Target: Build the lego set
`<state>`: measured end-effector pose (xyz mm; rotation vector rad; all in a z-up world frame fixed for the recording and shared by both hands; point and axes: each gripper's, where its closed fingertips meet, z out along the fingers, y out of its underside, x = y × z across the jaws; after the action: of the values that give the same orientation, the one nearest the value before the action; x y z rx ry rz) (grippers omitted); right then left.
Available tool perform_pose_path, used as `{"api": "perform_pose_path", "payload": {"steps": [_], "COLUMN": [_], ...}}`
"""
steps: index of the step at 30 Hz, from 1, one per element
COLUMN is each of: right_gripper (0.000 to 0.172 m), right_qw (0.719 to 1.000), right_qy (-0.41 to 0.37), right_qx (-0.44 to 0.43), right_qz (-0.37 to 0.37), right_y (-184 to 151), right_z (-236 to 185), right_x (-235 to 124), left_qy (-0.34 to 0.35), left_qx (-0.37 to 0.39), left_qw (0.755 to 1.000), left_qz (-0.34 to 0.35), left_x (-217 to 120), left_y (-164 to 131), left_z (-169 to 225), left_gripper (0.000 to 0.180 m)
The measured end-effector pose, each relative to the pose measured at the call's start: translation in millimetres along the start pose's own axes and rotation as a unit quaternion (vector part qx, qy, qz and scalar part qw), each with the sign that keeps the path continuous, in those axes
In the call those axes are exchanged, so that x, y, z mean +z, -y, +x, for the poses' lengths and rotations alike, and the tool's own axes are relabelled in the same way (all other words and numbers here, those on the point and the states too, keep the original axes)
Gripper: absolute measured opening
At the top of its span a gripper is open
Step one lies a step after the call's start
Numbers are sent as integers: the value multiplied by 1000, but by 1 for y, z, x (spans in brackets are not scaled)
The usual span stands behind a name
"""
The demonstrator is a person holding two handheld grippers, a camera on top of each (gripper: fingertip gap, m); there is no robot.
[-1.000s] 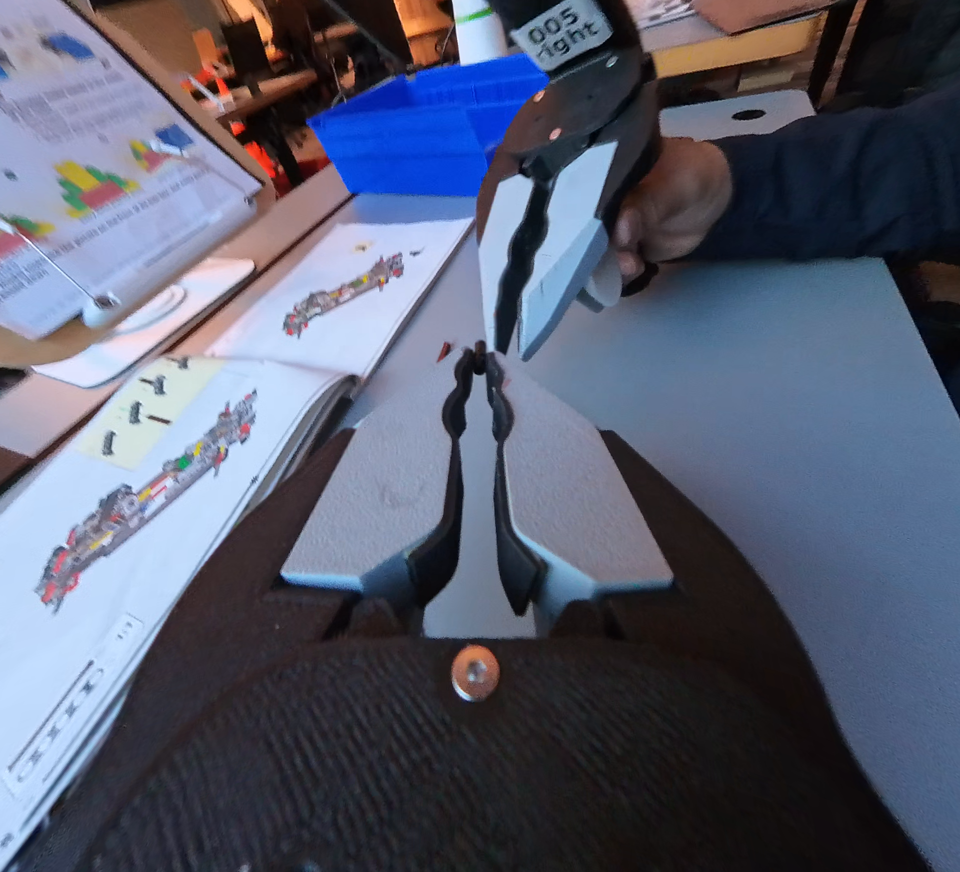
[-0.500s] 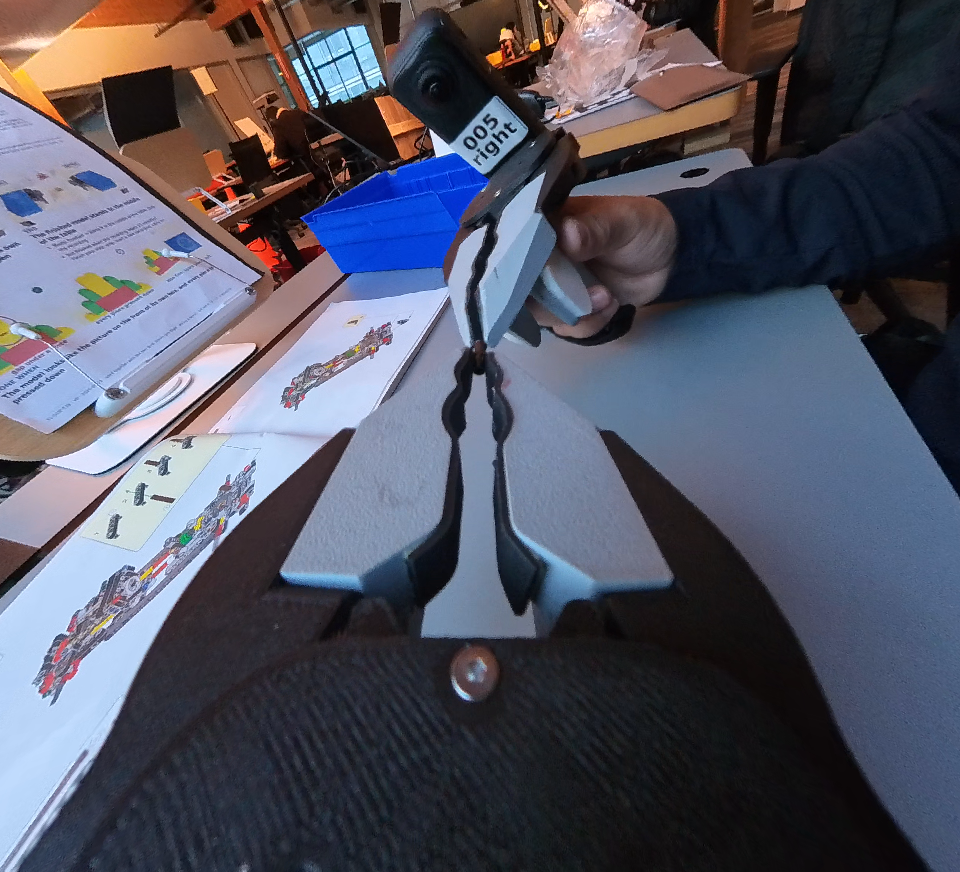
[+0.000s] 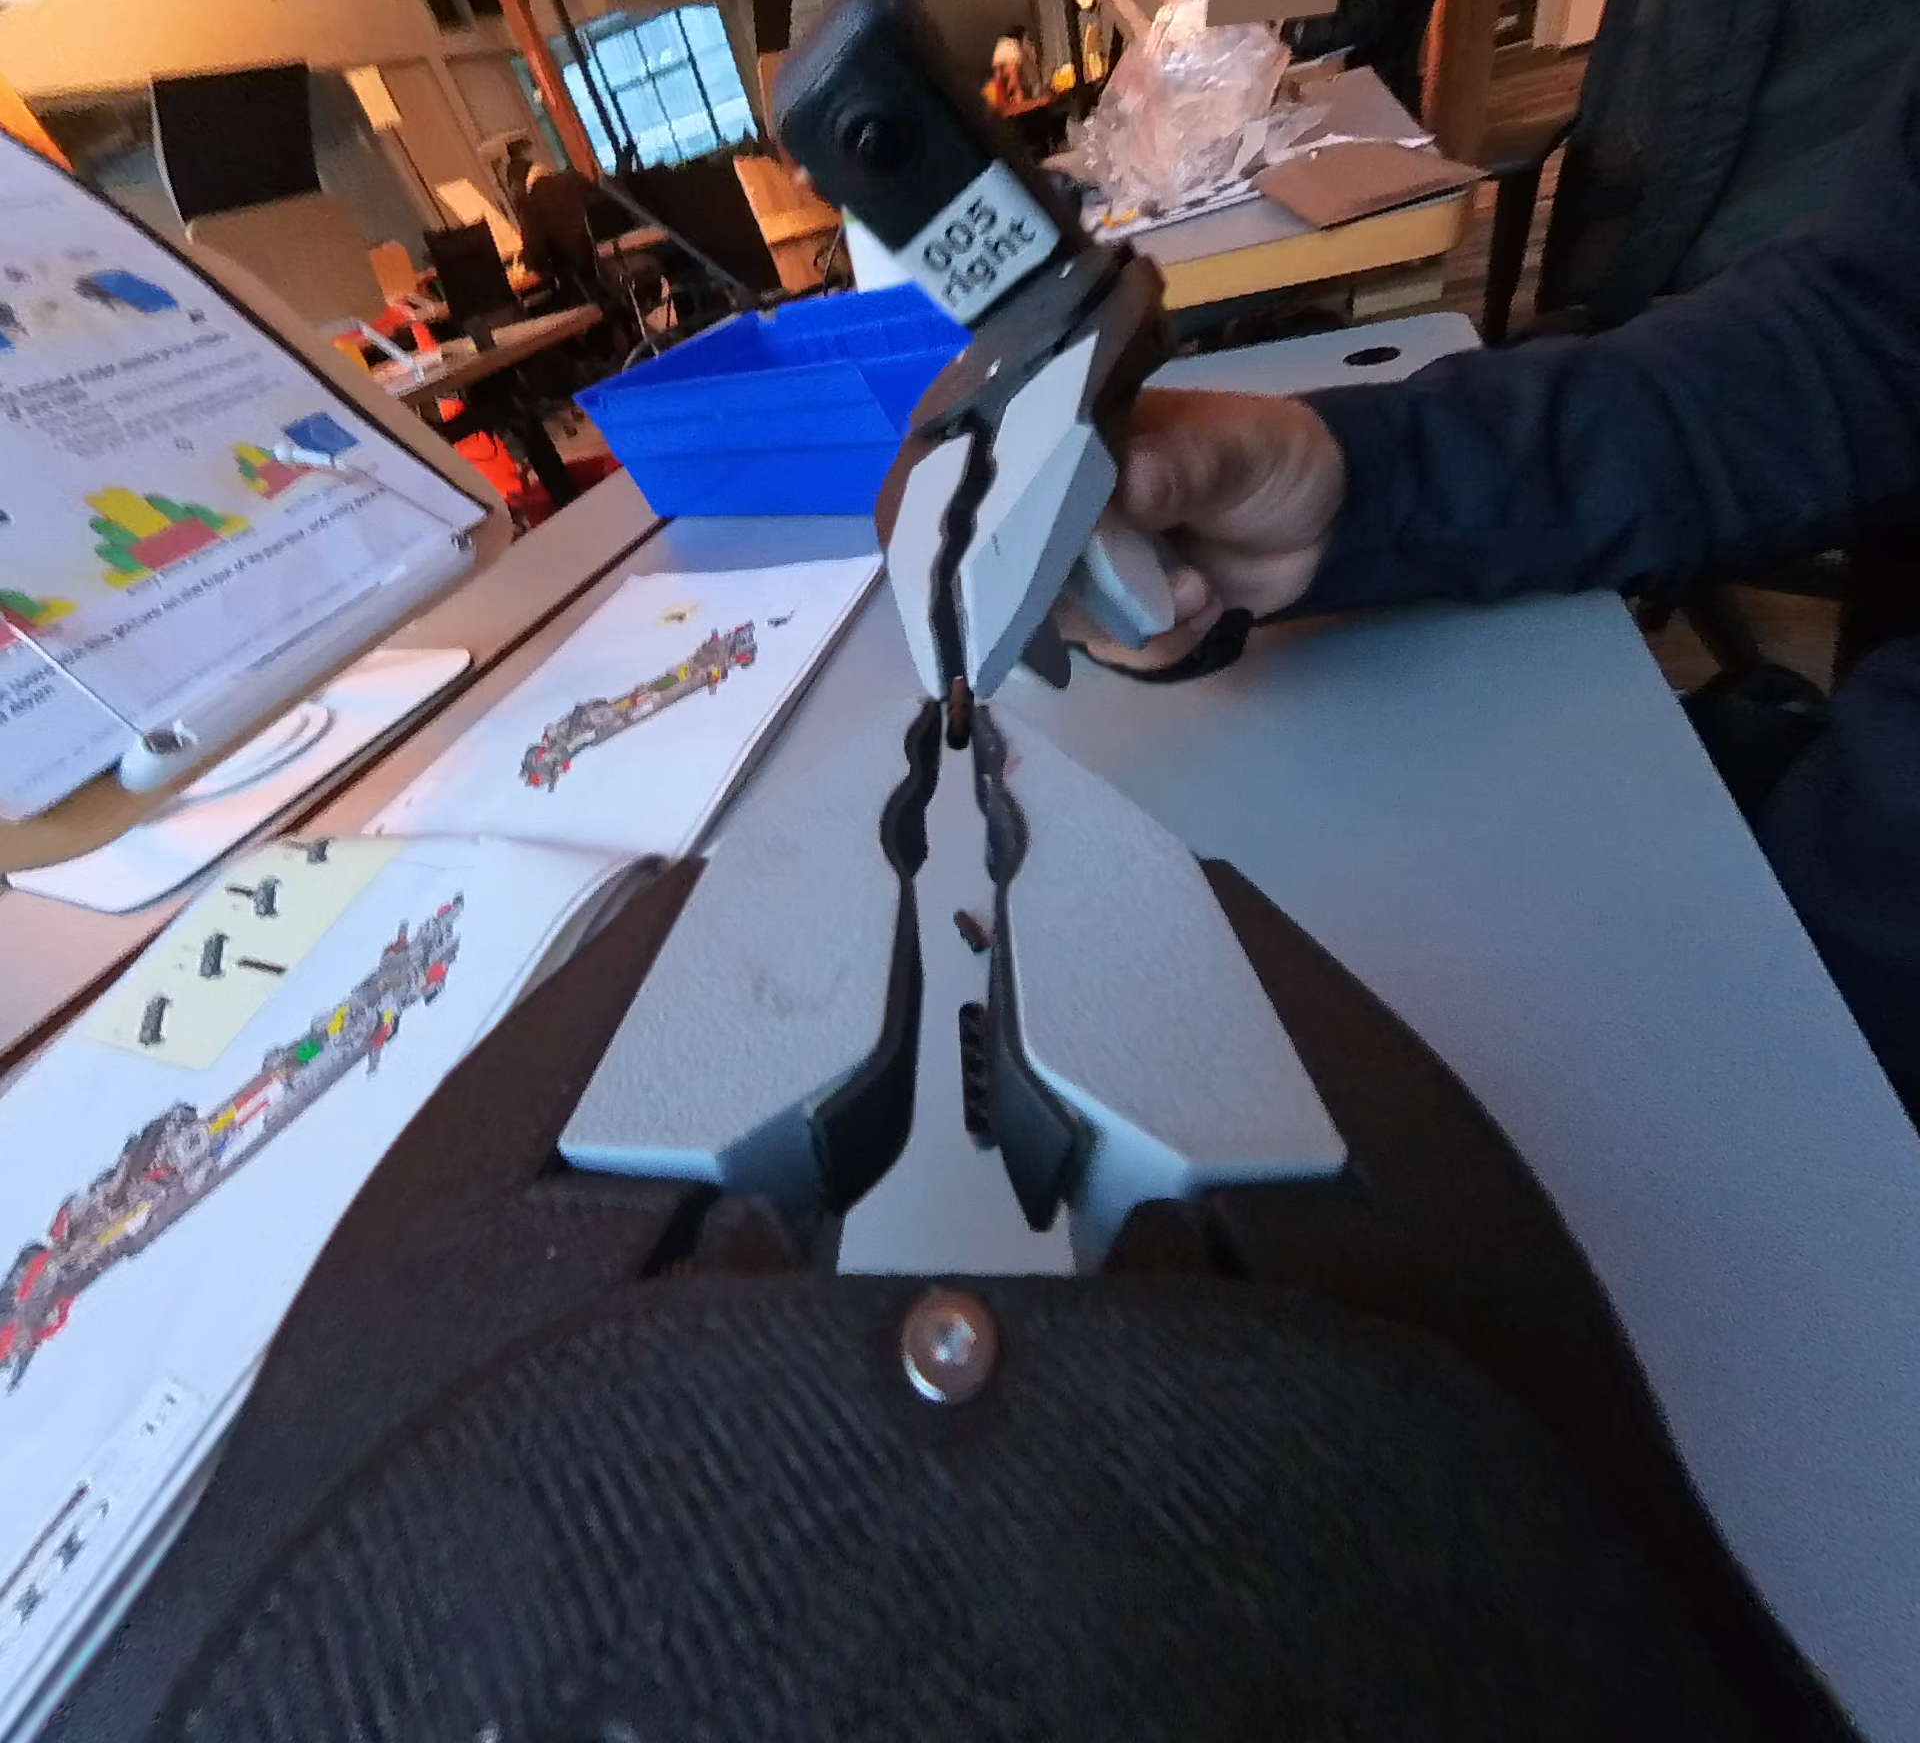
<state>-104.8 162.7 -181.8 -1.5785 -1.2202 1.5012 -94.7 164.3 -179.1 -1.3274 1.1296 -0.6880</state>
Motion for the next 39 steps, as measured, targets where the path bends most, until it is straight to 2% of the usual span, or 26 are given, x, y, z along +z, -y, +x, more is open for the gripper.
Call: {"api": "perform_pose_path", "payload": {"steps": [3, 7, 11, 15, 18, 22, 26, 39], "right_gripper": [0, 0, 0, 0, 0, 0, 0, 0], "right_qw": [999, 999, 998, 991, 974, 947, 908, 835], "right_qy": [-18, -28, -43, -90, -137, -150, -158, -140], "right_qx": [-8, -10, -17, -39, -75, -109, -147, -223], "right_qz": [-29, -30, -37, -88, -165, -262, -359, -483], "right_y": [-8, -10, -12, -24, -36, -52, -75, -78], "right_z": [5, 8, 13, 26, 39, 44, 52, 53], "right_x": [-1, -3, -5, -8, -12, -7, 1, 7], "left_qy": [16, -13, -21, -31, -36, -41, -52, -59], "left_qx": [-17, -56, -58, -62, -61, -60, -56, -61], "left_qw": [999, 995, 991, 981, 971, 964, 950, 948], "left_qz": [-45, -78, -116, -182, -229, -258, -304, -307], "left_x": [-1, -7, -9, -6, -2, 0, 1, 2], "left_y": [-16, -28, -43, -69, -86, -95, -110, -111], "left_z": [-9, -8, -6, -1, 2, 4, 8, 9], "left_gripper": [25, 26, 26, 23, 24, 20, 6, 6]}}
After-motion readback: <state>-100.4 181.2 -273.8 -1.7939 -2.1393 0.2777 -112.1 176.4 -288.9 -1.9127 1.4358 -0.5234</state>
